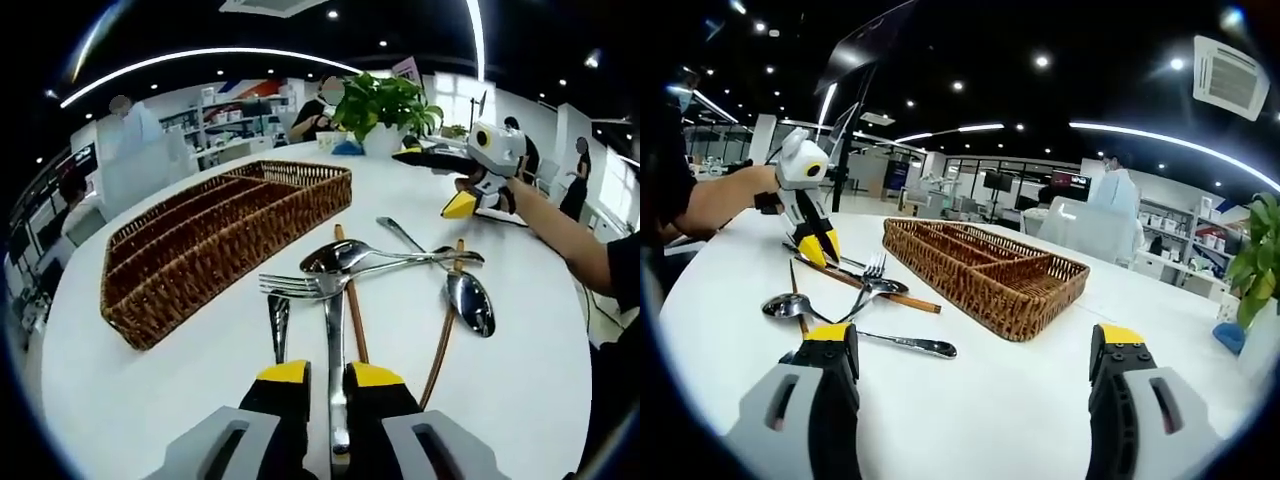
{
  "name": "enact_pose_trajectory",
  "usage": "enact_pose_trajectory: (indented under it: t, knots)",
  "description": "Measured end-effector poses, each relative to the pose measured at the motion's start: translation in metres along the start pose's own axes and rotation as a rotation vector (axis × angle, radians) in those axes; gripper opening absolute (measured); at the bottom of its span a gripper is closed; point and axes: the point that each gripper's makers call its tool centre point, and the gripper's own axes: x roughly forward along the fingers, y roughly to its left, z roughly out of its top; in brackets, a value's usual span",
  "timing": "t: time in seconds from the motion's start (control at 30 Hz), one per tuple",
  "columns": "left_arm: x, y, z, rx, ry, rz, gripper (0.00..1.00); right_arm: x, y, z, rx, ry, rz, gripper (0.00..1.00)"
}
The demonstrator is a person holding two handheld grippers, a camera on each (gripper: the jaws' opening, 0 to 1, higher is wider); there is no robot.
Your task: Arrange the knives, forks, and spoons in their matching storage slots by inserting each utensil handle-first until every utensil is classified and aligned in the correct compartment
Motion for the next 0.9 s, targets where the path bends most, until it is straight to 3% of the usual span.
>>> enact_pose_trajectory:
  t: [0.27, 0.9]
  knots:
    - [0.004, -0.001, 0.001, 0.013, -0.006, -0.045, 0.08, 0.001, 0.006, 0.002, -0.013, -0.005, 0.015, 0.99]
    - [-0.001, 0.005, -0.002, 0.014, -0.047, -0.086, 0.06, 0.013, 0.035, 0.01, -0.053, -0.015, 0.097, 0.98]
